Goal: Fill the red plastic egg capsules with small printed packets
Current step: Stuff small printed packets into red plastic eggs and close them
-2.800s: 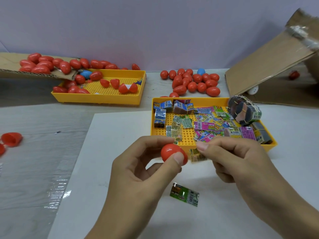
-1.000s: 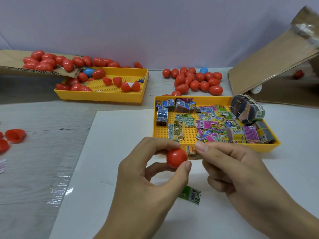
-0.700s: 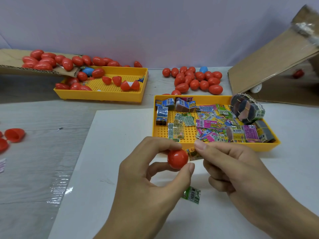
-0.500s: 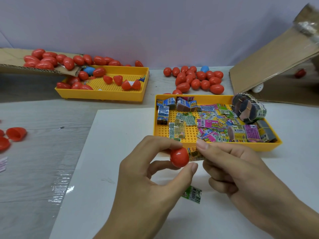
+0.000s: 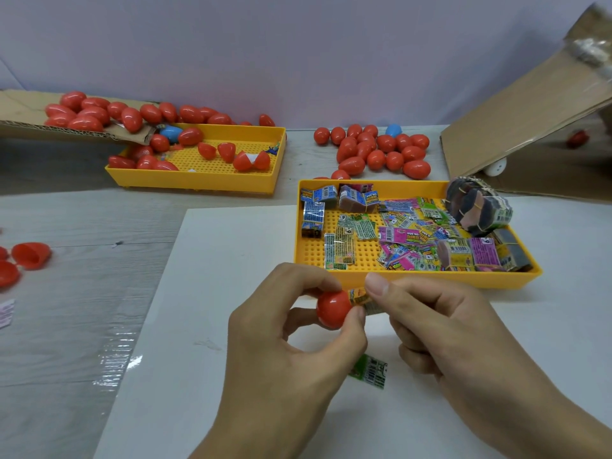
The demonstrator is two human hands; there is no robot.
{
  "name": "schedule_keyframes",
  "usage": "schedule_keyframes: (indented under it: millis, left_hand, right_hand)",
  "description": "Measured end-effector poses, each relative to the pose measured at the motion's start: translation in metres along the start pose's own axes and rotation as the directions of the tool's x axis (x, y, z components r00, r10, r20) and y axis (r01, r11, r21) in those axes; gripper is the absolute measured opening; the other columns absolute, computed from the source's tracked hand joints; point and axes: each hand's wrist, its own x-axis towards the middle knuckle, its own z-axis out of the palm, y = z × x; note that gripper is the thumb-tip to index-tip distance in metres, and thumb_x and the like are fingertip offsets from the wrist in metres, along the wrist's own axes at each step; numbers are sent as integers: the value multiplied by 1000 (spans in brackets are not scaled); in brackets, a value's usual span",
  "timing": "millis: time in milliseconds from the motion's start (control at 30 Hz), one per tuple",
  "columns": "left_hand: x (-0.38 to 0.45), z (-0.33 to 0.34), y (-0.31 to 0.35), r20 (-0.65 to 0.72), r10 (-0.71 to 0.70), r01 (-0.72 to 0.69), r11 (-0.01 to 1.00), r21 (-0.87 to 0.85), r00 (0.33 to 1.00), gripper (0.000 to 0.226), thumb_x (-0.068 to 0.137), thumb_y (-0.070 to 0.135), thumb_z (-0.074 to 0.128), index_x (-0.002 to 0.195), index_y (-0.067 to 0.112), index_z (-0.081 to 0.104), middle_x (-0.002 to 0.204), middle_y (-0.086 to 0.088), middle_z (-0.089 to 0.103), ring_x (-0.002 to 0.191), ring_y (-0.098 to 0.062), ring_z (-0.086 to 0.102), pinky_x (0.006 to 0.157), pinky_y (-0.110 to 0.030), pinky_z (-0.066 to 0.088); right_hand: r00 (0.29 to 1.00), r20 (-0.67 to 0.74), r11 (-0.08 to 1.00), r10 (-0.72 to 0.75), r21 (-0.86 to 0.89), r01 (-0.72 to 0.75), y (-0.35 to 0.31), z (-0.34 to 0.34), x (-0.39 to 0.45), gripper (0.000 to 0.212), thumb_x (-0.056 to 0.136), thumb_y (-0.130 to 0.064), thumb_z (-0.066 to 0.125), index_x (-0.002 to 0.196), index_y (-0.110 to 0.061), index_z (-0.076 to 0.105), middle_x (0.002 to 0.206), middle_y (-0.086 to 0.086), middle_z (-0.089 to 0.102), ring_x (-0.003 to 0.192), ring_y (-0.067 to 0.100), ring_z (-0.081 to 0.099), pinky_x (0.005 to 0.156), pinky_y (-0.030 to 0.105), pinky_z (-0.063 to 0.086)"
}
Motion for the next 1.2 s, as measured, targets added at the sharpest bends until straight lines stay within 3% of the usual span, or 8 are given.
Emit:
schedule_keyframes:
  millis: [100,167,333,700,800,967,1067,1200]
  left_hand:
    - [0,0,0,-21,-16,16,999,-30,1000,22,69,35,71,88,23,67,86,6,66,89,-18,67,66,-19,57]
    - [0,-1,1,-29,-23,21,997,-73,999,22,69,33,72,88,23,68,86,5,67,89,-22,68,67,-21,57]
    - [1,-2,2,-19,5,-7,994,-110,1000,22,70,30,73,91,25,69,90,5,69,91,-22,69,68,-21,58]
    - [2,-2,0,-6,130,-131,991,-32,991,24,75,25,73,97,15,70,95,6,66,92,-17,69,71,-22,59]
    - [2,-2,-1,-4,194,-194,980,32,981,22,77,22,72,96,12,72,100,-1,67,94,-19,69,71,-24,60]
    - [3,-3,-1,-67,175,-181,980,-85,982,24,76,17,74,99,19,71,102,2,67,95,-21,70,70,-23,60]
    - [3,-3,1,-92,218,-224,973,-60,972,29,76,15,75,104,18,71,103,2,63,96,-20,69,69,-21,59]
    - [3,-4,5,-84,259,-261,965,-7,962,30,77,14,74,106,18,74,102,-5,62,95,-21,69,69,-19,59]
  right_hand:
    - [996,37,997,-80,-1,80,0,-1,1,28,72,-52,72,55,-30,70,47,-12,34,41,7,24,40,15,26]
    - [987,55,988,-151,0,152,0,-4,1,24,68,-48,73,70,-24,77,51,-11,39,42,2,35,44,9,32]
    - [939,-34,910,-343,-261,323,3,-7,1,13,70,-41,80,77,-31,77,56,-9,43,55,1,44,53,14,38]
    - [964,-77,954,-254,-183,237,0,-6,-1,17,67,-37,76,72,-21,77,48,-10,29,44,3,34,46,9,32]
    - [943,-75,920,-325,-256,297,1,-6,-1,14,67,-40,79,71,-27,76,51,-11,36,51,3,39,51,15,36]
    - [943,-16,926,-332,-197,323,-2,-10,2,27,73,-49,67,72,-24,76,71,-5,58,59,6,50,50,13,39]
    - [954,-13,944,-299,-152,293,-4,-11,2,34,77,-48,63,75,-17,76,74,4,65,62,22,58,46,24,45]
    - [965,-28,964,-261,-67,258,-8,-9,0,17,79,-32,70,77,-16,76,74,11,72,69,21,72,46,27,51]
